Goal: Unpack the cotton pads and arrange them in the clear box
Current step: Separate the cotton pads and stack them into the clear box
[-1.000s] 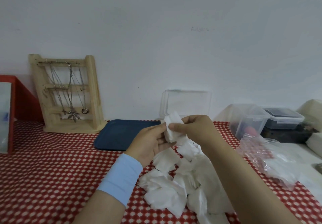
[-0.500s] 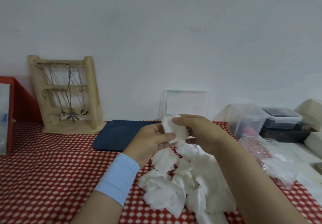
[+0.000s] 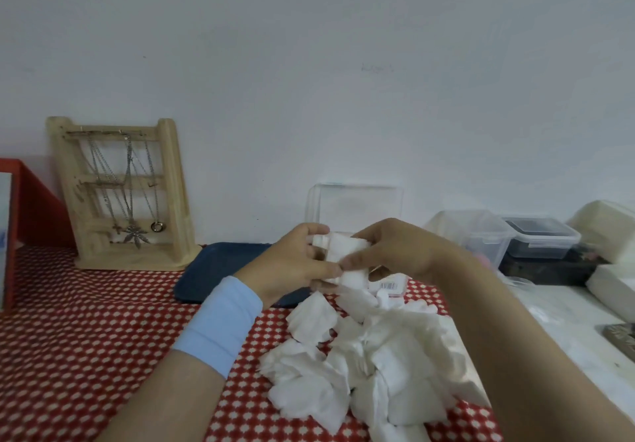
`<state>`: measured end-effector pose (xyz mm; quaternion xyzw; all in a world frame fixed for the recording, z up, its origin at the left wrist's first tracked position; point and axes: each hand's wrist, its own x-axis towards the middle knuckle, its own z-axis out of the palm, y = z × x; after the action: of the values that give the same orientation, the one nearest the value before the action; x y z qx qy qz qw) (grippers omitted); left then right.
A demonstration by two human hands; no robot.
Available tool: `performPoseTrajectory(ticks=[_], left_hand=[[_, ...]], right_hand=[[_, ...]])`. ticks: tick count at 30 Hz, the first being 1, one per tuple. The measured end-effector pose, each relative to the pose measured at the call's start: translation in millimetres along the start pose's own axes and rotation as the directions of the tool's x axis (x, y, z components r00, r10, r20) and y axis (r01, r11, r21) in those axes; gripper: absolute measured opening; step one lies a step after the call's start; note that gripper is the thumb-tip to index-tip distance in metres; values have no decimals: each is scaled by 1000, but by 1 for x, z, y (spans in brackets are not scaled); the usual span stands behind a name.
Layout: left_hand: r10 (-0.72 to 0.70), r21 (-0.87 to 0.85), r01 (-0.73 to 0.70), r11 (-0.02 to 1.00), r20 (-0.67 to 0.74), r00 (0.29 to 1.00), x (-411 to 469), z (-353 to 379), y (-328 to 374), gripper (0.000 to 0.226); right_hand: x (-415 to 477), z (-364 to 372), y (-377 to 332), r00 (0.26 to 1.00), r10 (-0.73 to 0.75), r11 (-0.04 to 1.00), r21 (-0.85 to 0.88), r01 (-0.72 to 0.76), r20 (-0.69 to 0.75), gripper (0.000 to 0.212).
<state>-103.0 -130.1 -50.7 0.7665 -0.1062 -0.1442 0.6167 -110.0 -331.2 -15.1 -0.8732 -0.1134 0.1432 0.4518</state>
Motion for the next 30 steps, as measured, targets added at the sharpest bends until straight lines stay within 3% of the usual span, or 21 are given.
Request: performPoseTrajectory(ticks=[2,5,8,11,14,16,20,24,26,28,30], left_hand=[[-1,87,-1,996,22,1000,12,-3,11,78],[61,313,-27,949,-99,993,34,-8,27,83],[211,548,-75,833,-191,959,58,-3,33,46],[229,687,-124,716,-65,971,81,12,27,35],[31,831,-125,543,129,991,101,24,11,44],[-64,892,-126,434,170,983,107,24,-2,46],[-56,911,-184,369,219,974,105,16,-15,46],[72,892,-224,393,213,974,100,10,-23,62],[69,862,-213,460,204,977,99,6,-28,66],[47,836,-206,509,211,976,97,3,-31,64],[44,830,-206,518,215,976,93,4,-29,65]], right_hand=[[6,-16,-5,1000,21,1000,-18,-21,-20,18],[20,-44,-5,972,55,994,-79,-75,-228,15],[38,-60,3,928,114,961,-197,-193,-355,21],[53,-56,10,920,160,906,-318,-281,-357,19],[67,-45,16,922,189,841,-429,-329,-337,24],[76,-38,21,920,201,797,-489,-353,-336,31],[96,-23,29,907,207,712,-579,-397,-367,37],[110,-6,32,879,243,746,-500,-439,-410,27],[112,-2,31,885,340,783,-426,-453,-317,21],[108,-5,28,884,435,858,-218,-465,-171,31],[101,-14,26,884,453,890,-3,-456,-114,47]])
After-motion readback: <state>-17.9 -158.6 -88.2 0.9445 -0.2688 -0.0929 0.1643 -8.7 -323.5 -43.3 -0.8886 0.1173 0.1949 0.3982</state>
